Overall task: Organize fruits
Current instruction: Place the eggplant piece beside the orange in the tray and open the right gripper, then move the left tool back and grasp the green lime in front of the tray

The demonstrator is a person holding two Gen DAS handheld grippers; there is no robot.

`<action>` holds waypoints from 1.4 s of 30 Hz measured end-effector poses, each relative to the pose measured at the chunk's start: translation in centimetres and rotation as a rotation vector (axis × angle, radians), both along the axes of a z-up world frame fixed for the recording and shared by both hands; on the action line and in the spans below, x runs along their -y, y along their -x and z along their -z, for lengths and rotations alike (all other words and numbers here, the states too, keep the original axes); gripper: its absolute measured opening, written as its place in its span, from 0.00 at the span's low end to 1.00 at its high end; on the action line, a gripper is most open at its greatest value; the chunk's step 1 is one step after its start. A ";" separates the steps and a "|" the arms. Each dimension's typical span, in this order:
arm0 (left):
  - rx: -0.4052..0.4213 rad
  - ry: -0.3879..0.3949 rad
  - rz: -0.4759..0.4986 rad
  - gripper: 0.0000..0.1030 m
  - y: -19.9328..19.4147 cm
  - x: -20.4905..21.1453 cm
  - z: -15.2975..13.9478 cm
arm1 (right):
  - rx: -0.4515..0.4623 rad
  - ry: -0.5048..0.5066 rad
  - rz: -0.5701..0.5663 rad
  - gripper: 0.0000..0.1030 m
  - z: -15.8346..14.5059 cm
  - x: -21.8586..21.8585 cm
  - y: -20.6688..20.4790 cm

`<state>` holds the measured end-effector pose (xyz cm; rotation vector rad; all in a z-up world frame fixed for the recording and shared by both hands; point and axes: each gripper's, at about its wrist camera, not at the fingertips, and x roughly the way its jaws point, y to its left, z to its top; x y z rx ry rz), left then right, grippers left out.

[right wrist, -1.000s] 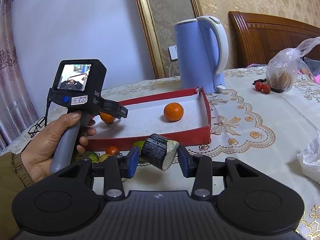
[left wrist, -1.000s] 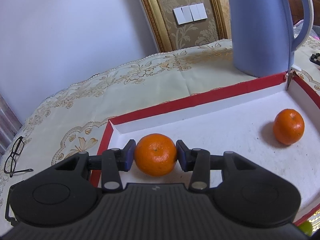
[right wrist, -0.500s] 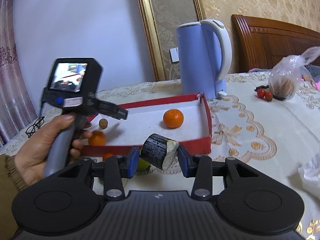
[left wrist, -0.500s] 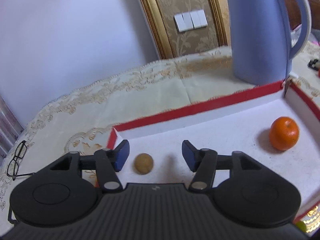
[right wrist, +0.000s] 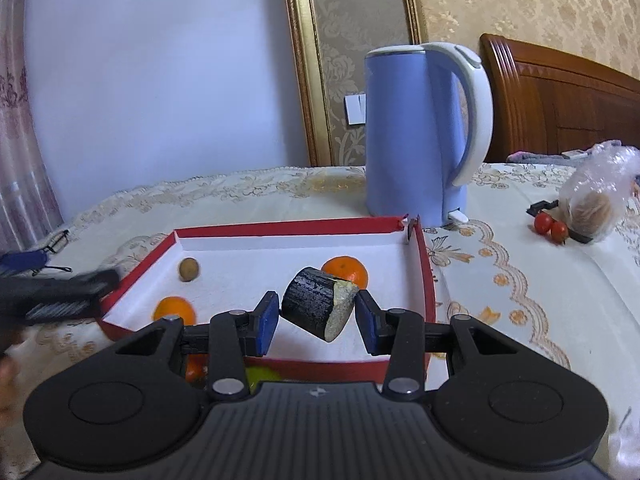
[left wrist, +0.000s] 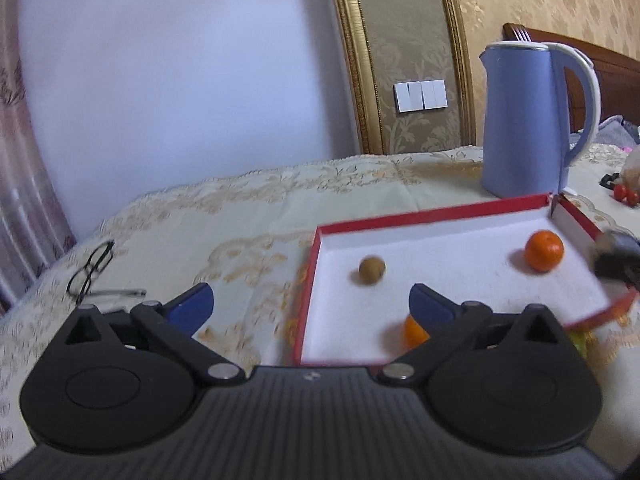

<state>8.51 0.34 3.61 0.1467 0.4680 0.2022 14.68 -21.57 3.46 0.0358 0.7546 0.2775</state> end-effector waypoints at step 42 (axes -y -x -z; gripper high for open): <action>-0.130 0.028 0.357 0.83 5.7 -0.2 4.3 | 0.061 -0.079 0.100 0.59 -1.1 1.7 6.9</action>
